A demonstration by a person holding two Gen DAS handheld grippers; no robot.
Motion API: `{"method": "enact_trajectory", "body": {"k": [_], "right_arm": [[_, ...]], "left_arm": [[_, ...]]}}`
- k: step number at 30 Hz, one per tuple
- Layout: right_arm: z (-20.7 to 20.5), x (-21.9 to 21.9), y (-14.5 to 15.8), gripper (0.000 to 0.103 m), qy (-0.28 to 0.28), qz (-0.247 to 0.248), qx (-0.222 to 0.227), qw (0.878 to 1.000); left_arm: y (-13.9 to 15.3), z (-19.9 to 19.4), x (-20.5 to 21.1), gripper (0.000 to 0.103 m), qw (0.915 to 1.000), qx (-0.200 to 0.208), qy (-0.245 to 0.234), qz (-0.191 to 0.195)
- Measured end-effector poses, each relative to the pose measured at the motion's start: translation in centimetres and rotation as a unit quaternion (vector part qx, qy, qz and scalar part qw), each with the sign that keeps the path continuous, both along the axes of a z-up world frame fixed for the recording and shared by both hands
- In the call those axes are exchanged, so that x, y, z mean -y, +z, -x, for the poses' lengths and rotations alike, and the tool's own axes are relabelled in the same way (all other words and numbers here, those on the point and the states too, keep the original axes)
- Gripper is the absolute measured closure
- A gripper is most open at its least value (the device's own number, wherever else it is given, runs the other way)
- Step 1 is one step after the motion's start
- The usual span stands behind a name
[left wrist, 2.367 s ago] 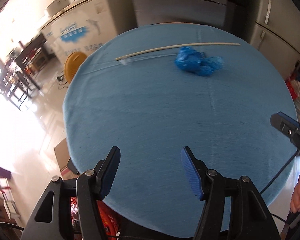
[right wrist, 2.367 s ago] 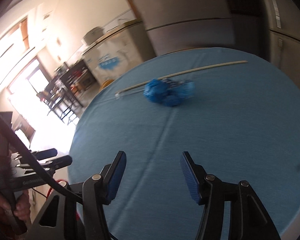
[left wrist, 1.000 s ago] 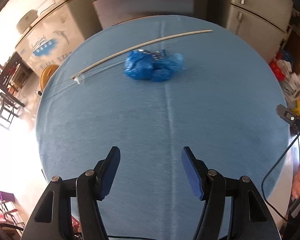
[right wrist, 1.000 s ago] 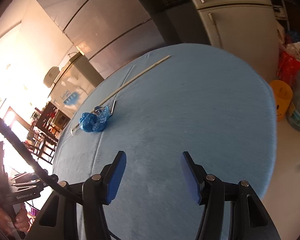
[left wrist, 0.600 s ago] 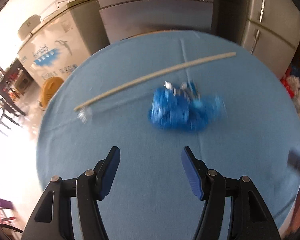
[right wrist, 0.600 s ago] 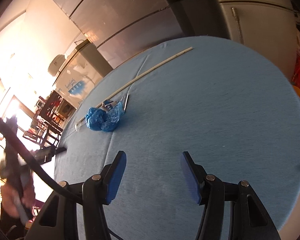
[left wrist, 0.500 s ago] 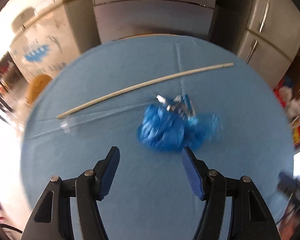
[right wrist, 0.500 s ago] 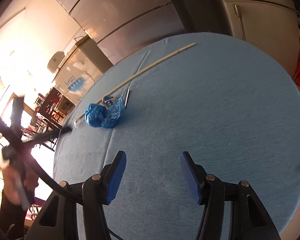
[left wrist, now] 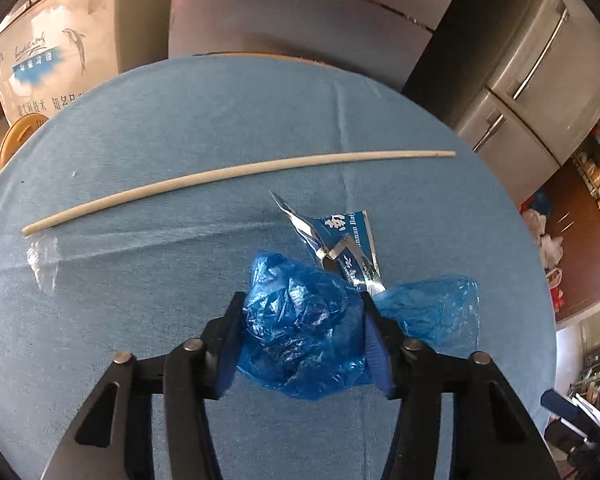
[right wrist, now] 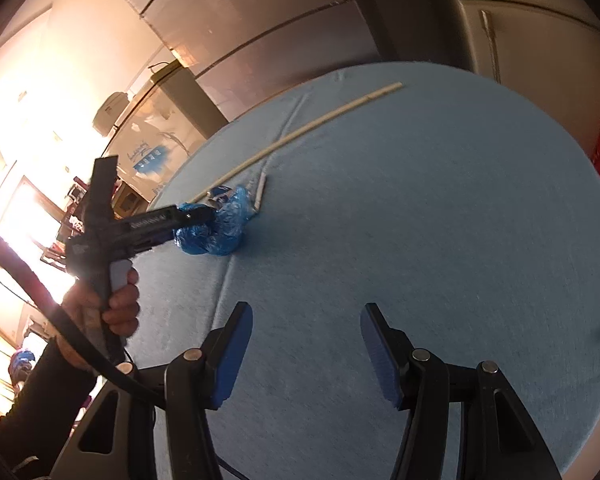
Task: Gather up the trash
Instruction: 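Grasp the blue plastic bag with the left tool and lift it, then grasp the blue-and-white milk carton with the right tool while the left tool holds the blue bag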
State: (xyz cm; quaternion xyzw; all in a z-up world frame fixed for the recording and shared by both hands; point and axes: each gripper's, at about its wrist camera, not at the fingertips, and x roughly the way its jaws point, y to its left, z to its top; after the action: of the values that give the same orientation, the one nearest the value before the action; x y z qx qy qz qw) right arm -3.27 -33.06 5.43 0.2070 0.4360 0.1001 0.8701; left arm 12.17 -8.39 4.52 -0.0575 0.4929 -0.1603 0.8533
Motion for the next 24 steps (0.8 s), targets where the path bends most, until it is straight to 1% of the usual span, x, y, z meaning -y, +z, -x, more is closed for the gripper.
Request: {"method": "enact_trajectory", "body": {"k": [4,6,8,11,14,17,20,24], "right_arm": [[-1.9,-1.7,1.5,0.043,0.021,0.013,0.021,0.999],[-3.4,-3.1,2.3,0.043,0.037,0.013,0.032,0.999],[-5.2,-4.7,3.0,0.043,0.057,0.023,0.045,0.997],[-8.1,-7.7,3.2,0.043,0.096,0.040,0.058,0.993],[-11.4,-10.5,2.7,0.043,0.125,0.046,0.061,0.989],[-14.6,-12.8,1.5,0.043,0.147,0.064,0.053,0.986],[-17.4,-14.9,-0.1,0.043,0.165,0.091,0.037,0.981],[-19.8,-16.1,-2.2,0.043,0.171,0.112,0.010,0.979]], "left_arm": [[1.6,2.4,-1.3,0.051,0.9995,0.023,0.001,-0.023],[2.3,3.8,-2.2,0.051,0.9990,0.028,0.003,-0.034],[2.9,5.5,-3.7,0.051,0.9981,0.027,0.013,-0.053],[3.4,7.7,-5.6,0.051,0.9971,0.017,0.021,-0.071],[3.0,9.1,-7.1,0.051,0.9959,0.003,0.029,-0.086],[2.5,10.0,-8.3,0.051,0.9950,-0.013,0.036,-0.093],[2.4,10.3,-8.9,0.051,0.9953,-0.019,0.039,-0.087],[2.3,9.8,-9.0,0.050,0.9955,-0.017,0.045,-0.081]]}}
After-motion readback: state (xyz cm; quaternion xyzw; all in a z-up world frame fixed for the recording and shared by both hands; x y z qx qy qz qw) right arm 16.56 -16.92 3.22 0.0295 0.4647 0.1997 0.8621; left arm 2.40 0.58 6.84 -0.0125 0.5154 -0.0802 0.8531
